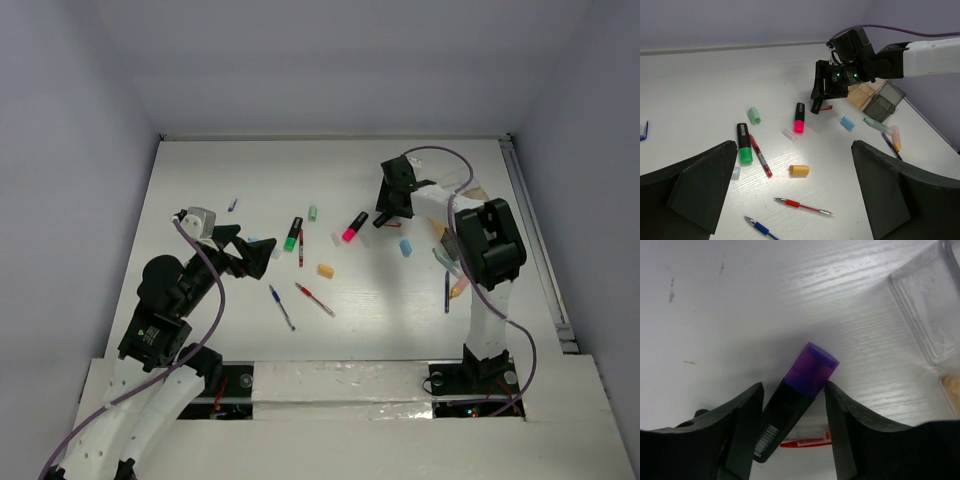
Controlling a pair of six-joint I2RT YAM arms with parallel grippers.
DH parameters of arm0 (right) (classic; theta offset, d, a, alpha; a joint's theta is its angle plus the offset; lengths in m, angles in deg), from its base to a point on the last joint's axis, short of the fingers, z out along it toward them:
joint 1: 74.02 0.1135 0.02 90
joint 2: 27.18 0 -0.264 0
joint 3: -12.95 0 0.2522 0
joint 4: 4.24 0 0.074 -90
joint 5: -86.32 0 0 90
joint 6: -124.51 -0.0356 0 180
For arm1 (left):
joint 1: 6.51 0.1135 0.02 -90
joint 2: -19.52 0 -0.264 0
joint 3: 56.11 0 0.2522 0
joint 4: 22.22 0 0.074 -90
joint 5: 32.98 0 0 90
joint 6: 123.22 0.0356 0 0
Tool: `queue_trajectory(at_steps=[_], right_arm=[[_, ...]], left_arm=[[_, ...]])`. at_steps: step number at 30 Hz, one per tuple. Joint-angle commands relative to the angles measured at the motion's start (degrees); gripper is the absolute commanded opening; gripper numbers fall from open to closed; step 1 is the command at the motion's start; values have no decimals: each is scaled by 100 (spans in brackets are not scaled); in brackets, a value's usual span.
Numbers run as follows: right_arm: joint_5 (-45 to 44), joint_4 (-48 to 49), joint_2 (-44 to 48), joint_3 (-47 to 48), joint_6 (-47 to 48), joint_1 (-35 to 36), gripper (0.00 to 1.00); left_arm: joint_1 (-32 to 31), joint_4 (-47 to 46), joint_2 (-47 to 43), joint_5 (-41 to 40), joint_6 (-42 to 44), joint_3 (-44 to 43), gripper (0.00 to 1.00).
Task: Sort the stationery into containers
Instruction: Pick up the pen from the center of the board.
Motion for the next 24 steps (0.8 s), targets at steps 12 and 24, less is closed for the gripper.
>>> queue_trajectory(at_steps=[12,24], right_arm=[[314,109,-660,848,-150,205,32],[308,1858,795,304,-564,267,14]], left_arm=[[-27,-290,-14,178,95,-217,99],[-27,-299,74,213,86,-209,99]])
